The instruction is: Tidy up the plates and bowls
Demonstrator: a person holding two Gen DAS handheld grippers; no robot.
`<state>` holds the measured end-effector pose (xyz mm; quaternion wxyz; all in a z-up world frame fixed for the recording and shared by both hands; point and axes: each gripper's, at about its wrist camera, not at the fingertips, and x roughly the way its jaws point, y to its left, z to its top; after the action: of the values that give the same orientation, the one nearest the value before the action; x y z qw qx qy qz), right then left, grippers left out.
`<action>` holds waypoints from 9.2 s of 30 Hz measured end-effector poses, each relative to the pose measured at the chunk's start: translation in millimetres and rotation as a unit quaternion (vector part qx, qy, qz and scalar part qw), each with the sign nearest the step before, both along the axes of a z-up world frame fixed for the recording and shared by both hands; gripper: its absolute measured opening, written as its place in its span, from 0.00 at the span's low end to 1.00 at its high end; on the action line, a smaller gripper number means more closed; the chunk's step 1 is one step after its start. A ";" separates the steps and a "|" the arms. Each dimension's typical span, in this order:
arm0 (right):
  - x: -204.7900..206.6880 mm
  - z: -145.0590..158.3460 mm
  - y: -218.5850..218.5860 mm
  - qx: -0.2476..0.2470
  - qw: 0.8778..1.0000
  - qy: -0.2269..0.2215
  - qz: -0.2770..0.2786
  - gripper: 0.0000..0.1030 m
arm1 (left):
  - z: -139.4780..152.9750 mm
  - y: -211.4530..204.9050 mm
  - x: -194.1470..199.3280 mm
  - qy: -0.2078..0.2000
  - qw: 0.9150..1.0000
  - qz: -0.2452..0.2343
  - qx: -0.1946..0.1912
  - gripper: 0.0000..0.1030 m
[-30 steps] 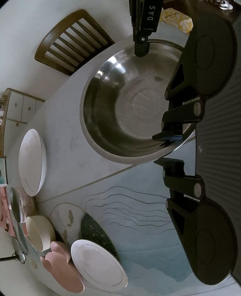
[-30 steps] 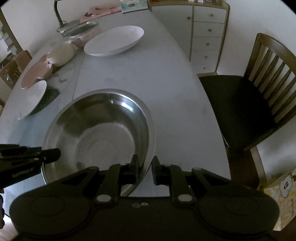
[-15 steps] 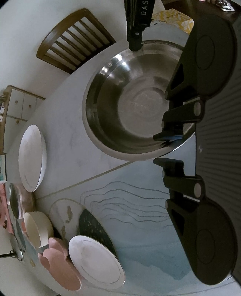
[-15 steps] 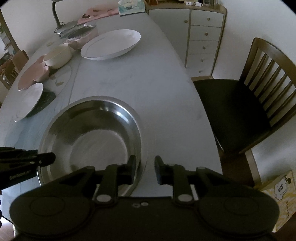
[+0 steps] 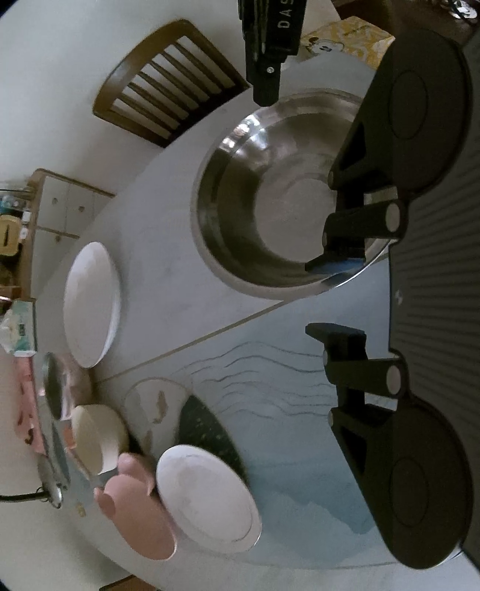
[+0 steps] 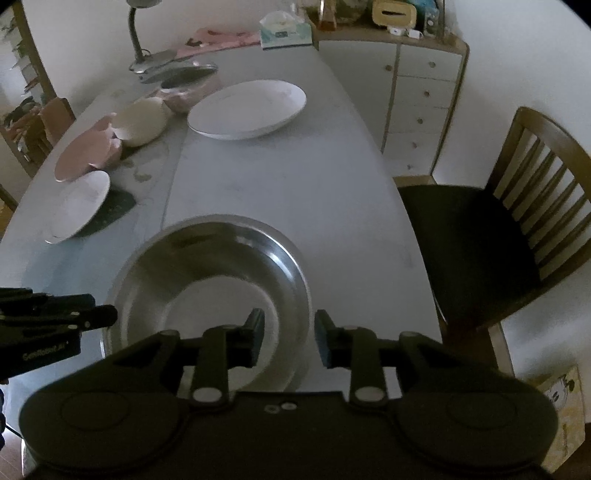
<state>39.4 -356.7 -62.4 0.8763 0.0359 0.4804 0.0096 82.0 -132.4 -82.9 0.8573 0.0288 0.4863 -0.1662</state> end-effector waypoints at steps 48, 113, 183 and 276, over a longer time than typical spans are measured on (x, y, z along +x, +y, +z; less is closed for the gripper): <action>276.5 84.9 64.1 -0.009 0.991 -0.052 0.125 0.94 | 76.4 58.1 265.9 -0.071 0.989 0.126 0.004 0.76; 469.6 -0.4 97.0 0.016 0.995 0.040 0.089 0.06 | 12.7 24.0 434.9 -0.012 0.991 0.124 0.054 0.06; 55.1 21.9 9.4 0.012 0.992 0.124 -0.002 0.08 | 29.0 -63.0 40.4 0.081 0.991 -0.076 0.069 0.07; 196.7 102.7 103.1 0.015 0.986 -0.020 0.168 0.94 | 110.5 80.6 183.4 -0.076 0.991 0.109 0.007 0.75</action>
<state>236.2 -253.6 40.3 0.8710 -0.0321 0.4618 0.1643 265.4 -51.8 27.6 0.9046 -0.0056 0.4210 -0.0657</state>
